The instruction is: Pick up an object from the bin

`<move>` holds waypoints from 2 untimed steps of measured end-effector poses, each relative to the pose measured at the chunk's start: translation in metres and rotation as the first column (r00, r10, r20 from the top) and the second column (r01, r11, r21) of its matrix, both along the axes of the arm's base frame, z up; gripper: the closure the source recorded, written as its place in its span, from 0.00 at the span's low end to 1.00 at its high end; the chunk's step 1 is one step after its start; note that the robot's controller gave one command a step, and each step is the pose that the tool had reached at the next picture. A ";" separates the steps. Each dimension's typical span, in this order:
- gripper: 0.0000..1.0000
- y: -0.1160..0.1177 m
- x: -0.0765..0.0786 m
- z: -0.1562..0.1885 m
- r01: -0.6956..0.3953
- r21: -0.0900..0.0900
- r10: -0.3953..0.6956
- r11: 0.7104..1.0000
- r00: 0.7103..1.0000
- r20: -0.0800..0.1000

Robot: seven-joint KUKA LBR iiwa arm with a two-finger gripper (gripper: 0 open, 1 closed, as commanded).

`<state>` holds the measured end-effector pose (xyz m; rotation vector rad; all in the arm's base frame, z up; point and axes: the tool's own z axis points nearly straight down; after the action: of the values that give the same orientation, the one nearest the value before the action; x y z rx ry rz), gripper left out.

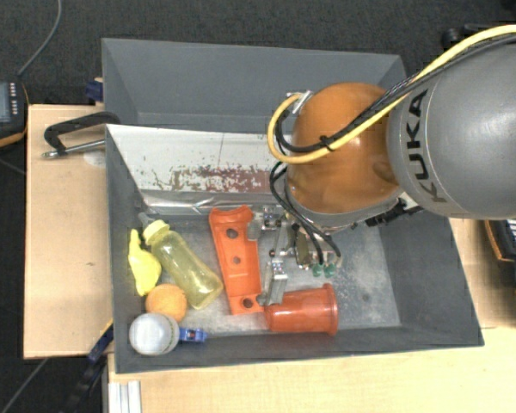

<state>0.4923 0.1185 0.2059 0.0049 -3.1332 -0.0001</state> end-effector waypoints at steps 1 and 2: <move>0.00 -0.001 0.002 0.004 0.002 0.002 -0.002 1.000 1.000 0.009; 0.00 0.013 0.009 -0.026 -0.122 0.001 0.122 0.992 0.992 0.014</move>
Offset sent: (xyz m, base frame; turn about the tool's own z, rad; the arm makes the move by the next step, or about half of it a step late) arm 0.0114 0.0308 -0.0702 -0.2677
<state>0.5011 0.1319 0.1804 0.1979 -3.1411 -0.0028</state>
